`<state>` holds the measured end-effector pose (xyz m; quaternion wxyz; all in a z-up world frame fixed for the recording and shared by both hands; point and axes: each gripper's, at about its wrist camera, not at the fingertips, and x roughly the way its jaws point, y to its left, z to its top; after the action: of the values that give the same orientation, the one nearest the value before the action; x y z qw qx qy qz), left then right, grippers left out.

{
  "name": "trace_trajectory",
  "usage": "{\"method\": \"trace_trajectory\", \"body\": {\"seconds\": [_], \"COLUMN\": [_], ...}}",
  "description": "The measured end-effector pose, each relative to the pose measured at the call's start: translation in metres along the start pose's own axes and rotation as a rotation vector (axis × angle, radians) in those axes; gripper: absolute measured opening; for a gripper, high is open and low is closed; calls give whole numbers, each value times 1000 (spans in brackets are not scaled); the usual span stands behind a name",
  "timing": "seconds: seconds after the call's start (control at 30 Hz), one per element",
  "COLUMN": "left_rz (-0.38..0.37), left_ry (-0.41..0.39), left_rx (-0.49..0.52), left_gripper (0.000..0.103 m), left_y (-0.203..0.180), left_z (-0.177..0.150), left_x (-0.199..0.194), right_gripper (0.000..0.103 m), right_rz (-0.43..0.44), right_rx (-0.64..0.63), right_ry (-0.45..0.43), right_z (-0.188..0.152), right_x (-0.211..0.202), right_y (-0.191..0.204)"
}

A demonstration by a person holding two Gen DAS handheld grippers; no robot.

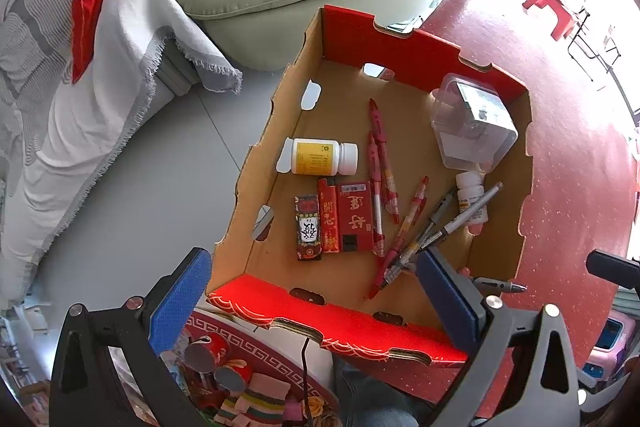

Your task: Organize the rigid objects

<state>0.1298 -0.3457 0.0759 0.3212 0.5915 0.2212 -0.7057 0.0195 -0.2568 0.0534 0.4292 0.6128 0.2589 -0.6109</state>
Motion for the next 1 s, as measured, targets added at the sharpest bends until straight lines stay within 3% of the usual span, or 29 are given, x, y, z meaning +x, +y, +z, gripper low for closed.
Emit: {"method": "trace_trajectory", "body": {"seconds": [1.0], "left_rz": [-2], "left_ry": [17], "left_rx": [13], "left_gripper": [102], "left_y": [1], "left_z": [2], "left_x": [7], "right_gripper": [103], "right_rz": [-5], "right_rx": [-9], "right_ry": [2], "right_z": [1], "right_x": [1], "right_y": [7]}}
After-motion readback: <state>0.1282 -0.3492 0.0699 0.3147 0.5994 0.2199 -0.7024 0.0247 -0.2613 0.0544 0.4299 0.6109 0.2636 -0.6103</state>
